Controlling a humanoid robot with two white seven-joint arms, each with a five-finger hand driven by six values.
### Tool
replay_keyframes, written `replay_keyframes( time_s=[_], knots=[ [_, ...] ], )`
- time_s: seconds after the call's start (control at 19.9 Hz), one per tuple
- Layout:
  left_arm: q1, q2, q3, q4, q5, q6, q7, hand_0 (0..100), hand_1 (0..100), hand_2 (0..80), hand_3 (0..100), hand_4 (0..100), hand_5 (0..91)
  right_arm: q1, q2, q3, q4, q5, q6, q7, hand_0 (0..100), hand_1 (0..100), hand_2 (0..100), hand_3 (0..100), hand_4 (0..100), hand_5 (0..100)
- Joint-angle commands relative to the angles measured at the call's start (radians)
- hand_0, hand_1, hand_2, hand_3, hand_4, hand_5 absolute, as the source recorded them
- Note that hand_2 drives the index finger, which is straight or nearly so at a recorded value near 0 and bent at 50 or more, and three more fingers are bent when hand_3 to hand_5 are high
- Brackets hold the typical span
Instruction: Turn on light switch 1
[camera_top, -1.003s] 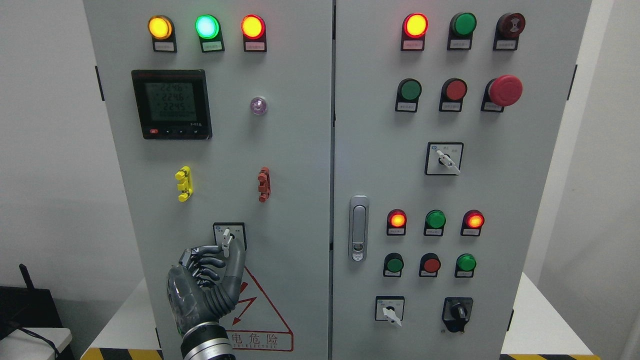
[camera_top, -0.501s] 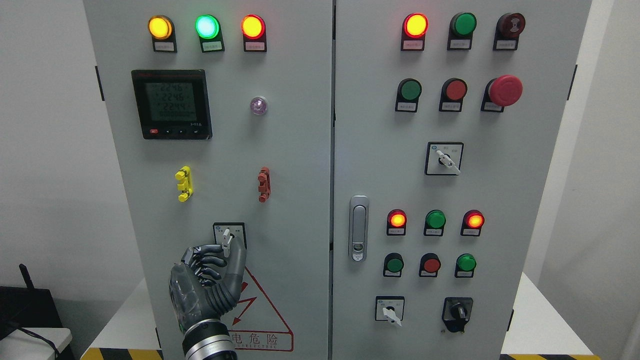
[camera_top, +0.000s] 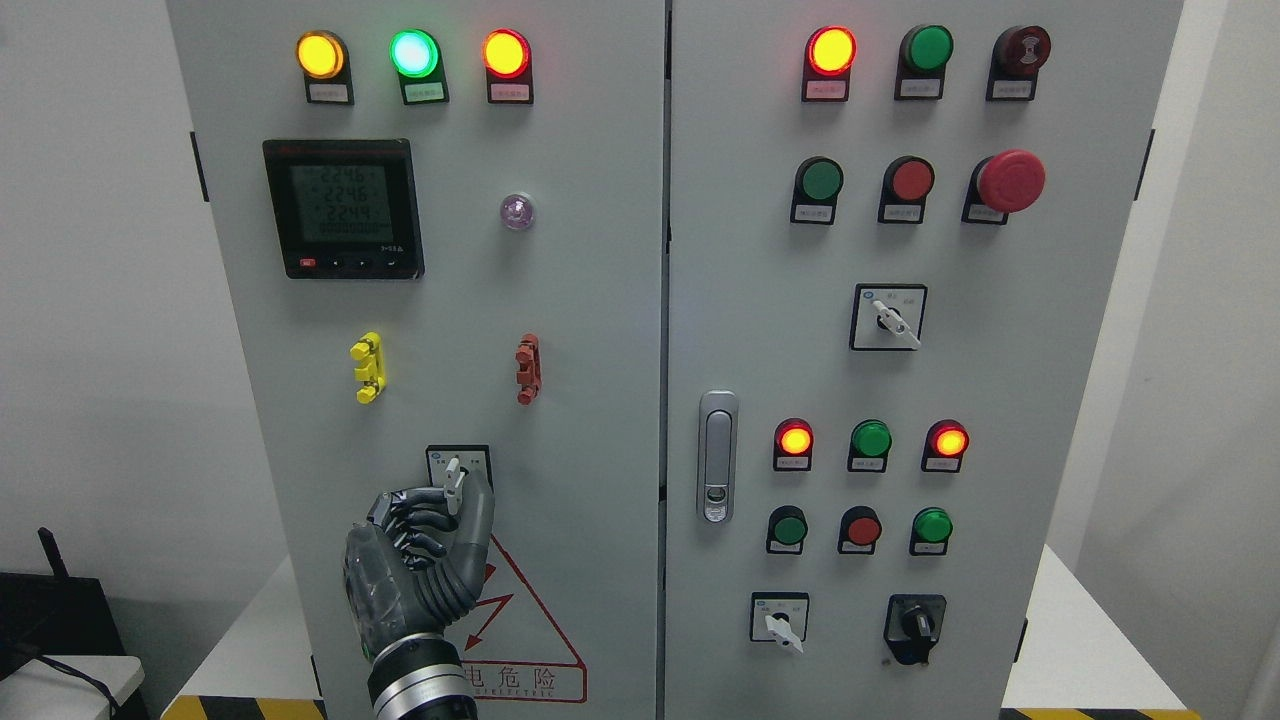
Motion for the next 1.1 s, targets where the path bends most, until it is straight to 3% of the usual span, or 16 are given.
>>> replay_keyframes(
  time_s=[0.0, 1.05],
  knots=[
    [-0.004, -0.002, -0.002, 0.0, -0.001, 0.001, -0.001, 14, 51, 53.5, 77, 85, 78.4, 0.0, 0.0, 0.0, 0.0, -0.017, 0.0, -0.001, 12, 39, 0, 0, 0, 0],
    [-0.012, -0.002, -0.002, -0.008, -0.005, 0.042, -0.001, 19, 45, 55.6, 77, 85, 77.9, 0.0, 0.0, 0.0, 0.0, -0.017, 0.0, -0.001, 12, 39, 0, 0, 0, 0]
  ],
)
